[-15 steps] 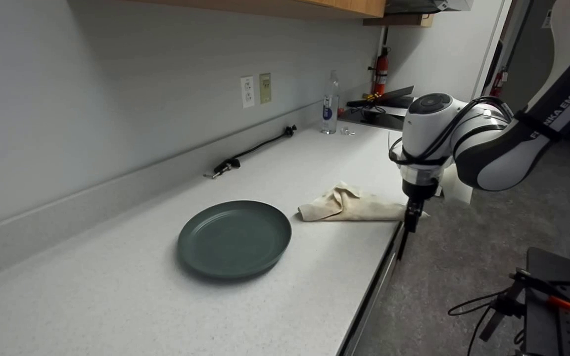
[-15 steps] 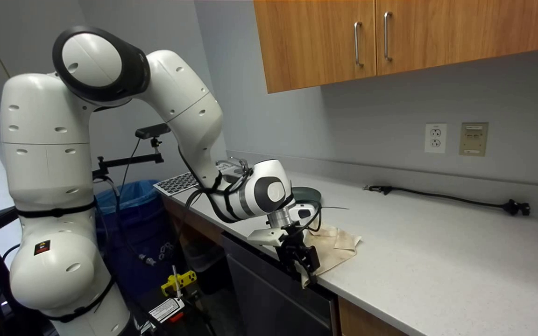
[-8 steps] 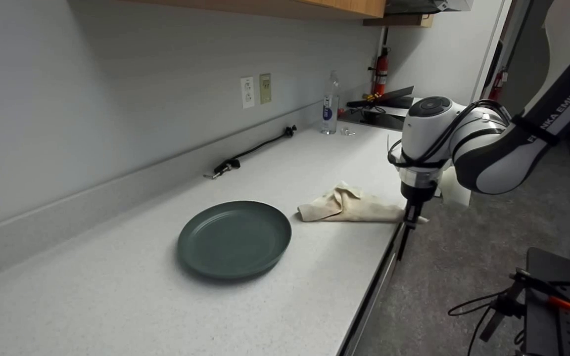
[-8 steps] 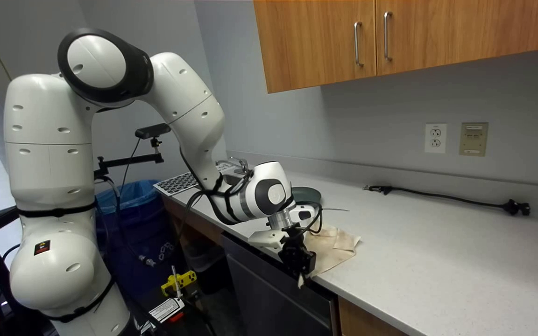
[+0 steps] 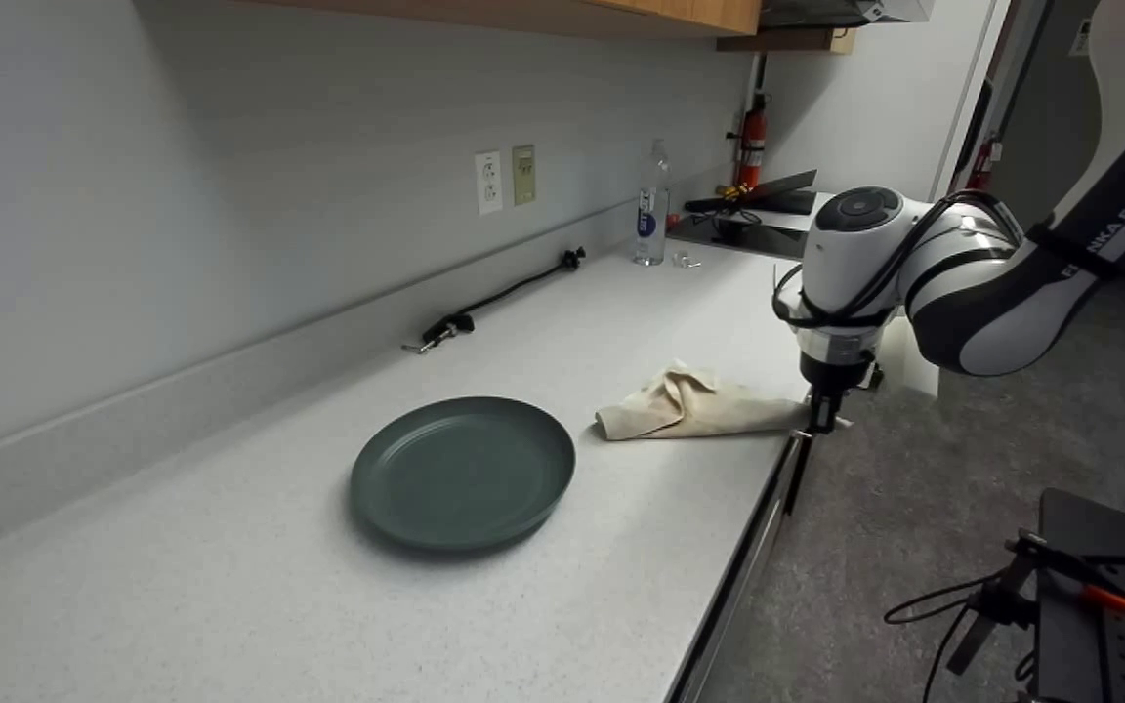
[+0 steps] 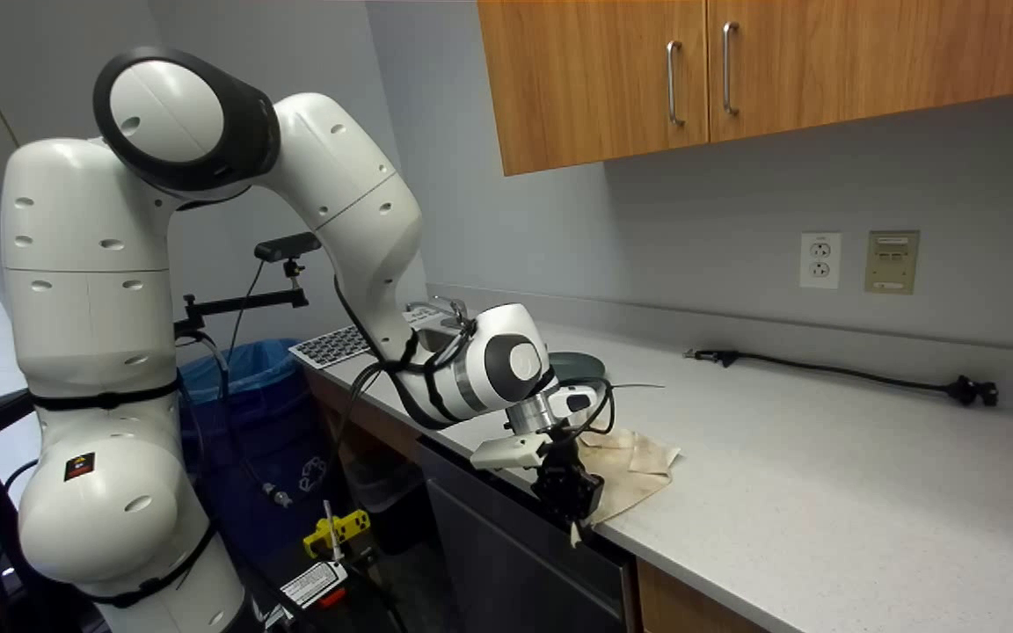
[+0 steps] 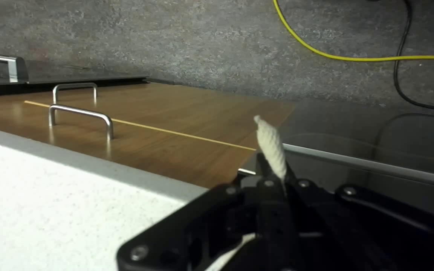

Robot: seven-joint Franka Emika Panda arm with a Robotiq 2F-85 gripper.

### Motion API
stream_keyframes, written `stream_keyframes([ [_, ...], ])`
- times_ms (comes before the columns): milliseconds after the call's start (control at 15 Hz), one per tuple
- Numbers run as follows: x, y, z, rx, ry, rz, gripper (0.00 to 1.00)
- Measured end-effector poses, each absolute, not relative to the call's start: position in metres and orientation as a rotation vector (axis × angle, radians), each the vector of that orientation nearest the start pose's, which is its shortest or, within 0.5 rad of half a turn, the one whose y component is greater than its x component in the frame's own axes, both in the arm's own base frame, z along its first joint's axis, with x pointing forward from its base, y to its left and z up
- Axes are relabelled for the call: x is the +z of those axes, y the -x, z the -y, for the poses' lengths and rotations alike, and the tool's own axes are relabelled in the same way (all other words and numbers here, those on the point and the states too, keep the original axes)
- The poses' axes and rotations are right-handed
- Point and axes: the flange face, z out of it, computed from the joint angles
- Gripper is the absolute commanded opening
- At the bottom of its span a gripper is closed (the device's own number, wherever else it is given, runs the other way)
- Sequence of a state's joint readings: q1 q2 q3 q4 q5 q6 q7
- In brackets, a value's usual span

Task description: Fold the towel twice

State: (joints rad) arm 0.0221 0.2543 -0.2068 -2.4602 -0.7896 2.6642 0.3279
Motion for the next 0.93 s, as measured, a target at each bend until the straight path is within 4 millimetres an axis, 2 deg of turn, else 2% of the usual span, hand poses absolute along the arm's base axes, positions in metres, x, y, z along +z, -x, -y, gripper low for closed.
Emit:
stream_keyframes([
  [533,0.215,-0.449,0.085,0.177,3.651,0.606,0.01],
  [733,0.237,-0.455,0.086,0.118,3.71,0.662,0.01],
  [933,0.265,-0.471,0.078,-0.019,3.755,0.697,0.01],
])
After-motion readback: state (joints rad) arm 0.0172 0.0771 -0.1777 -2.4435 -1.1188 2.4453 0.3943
